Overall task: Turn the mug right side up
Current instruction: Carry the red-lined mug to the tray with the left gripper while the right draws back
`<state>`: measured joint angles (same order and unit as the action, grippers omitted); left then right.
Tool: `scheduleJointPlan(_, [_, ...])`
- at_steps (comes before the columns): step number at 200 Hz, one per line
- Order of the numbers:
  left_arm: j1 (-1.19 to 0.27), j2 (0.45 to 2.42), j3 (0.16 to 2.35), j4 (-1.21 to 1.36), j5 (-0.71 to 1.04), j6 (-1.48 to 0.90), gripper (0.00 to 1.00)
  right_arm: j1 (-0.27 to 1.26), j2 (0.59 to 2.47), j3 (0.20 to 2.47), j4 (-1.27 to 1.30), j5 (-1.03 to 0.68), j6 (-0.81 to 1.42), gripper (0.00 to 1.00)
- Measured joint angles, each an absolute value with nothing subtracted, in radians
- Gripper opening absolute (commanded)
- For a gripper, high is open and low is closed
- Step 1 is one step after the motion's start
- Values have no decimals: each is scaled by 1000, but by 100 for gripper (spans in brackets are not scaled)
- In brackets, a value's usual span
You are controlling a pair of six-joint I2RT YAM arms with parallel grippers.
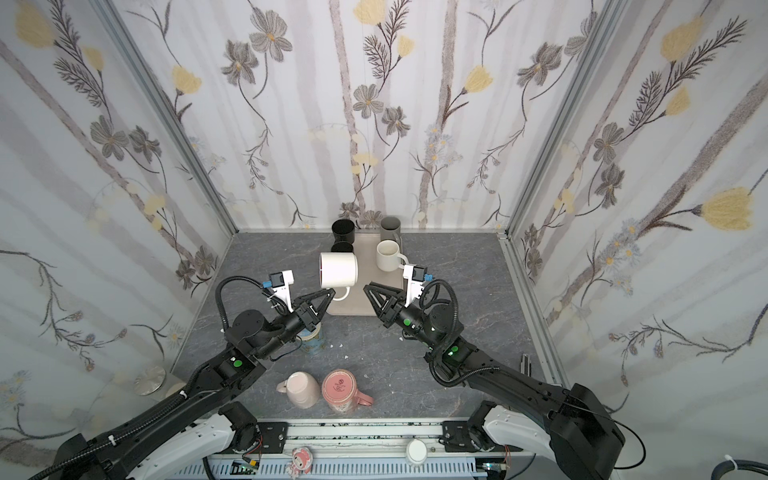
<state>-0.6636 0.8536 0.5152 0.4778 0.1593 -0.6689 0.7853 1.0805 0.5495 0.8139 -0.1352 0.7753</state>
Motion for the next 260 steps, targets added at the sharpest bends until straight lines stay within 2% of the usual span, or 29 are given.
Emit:
scheduleJointPlan(39, [-664,928,626,281,71,-569,0,770,1046,523,735,-112,758,31])
scheduleJointPlan(105, [-664,1186,878,-35,-69,-426,0,741,1015,508,654,-79,751,31])
scheduleJointPlan(171, [-630,1449,1027,-197,-145,-296,0,712,978,475,611,-76,751,31])
scheduleJointPlan(260, [-570,1686,1141,-243,-162,-206,0,678,901,429,602,-80,755,31])
